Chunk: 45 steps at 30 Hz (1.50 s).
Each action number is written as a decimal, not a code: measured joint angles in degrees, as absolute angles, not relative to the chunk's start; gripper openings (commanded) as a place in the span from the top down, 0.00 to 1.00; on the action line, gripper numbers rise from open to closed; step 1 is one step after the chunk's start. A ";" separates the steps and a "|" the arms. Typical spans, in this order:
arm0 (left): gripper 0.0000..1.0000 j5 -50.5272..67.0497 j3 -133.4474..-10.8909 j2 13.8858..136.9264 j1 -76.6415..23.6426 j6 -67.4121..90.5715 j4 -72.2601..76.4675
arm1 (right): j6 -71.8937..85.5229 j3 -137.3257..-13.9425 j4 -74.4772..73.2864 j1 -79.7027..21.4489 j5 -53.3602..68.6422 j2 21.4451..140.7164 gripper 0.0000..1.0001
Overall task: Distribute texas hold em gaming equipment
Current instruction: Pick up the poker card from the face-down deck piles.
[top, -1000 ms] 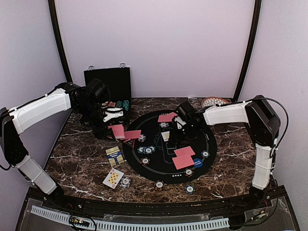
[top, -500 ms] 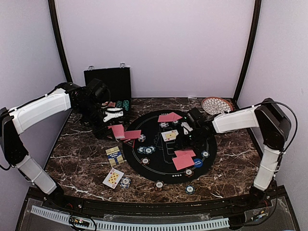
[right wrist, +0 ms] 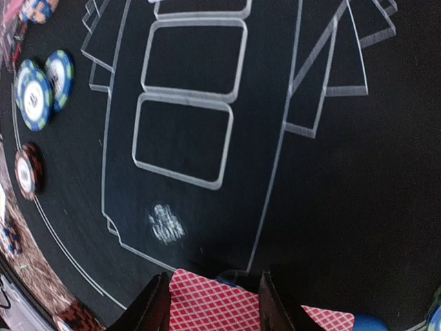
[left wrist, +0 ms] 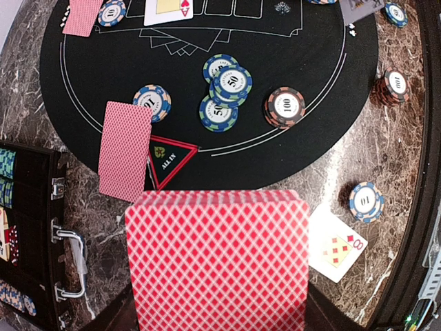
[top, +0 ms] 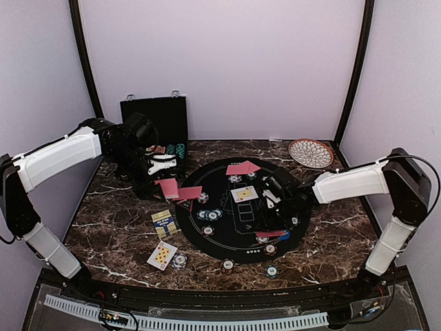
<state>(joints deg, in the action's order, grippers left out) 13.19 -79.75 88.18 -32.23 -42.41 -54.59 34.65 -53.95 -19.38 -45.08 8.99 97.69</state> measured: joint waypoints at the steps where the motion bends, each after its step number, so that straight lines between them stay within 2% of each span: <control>1: 1.00 13.23 -79.75 88.18 -32.23 -42.41 -54.59 | 34.89 -53.58 -20.21 -45.32 8.99 97.19 0.55; 7: 1.00 13.56 -79.66 88.18 -32.23 -42.44 -54.57 | 35.07 -54.61 -24.47 -45.43 8.60 96.84 0.54; 15: 1.00 13.89 -79.66 88.18 -32.23 -42.44 -54.57 | 32.36 -67.09 -29.17 -44.23 7.16 102.54 0.55; 19: 1.00 13.89 -79.42 88.16 -32.23 -42.44 -54.54 | 31.55 -68.79 -29.17 -44.12 7.09 102.65 0.56; 27: 1.00 13.93 -78.67 88.16 -32.23 -42.44 -54.52 | 31.68 -62.50 -26.72 -44.16 7.88 103.70 0.60; 36: 1.00 14.09 -78.67 88.16 -32.23 -42.44 -54.52 | 33.93 -54.72 -19.68 -47.00 6.39 98.91 0.63; 45: 1.00 14.33 -78.67 88.16 -32.23 -42.41 -54.54 | 36.80 -51.20 -25.12 -50.09 6.87 93.89 0.63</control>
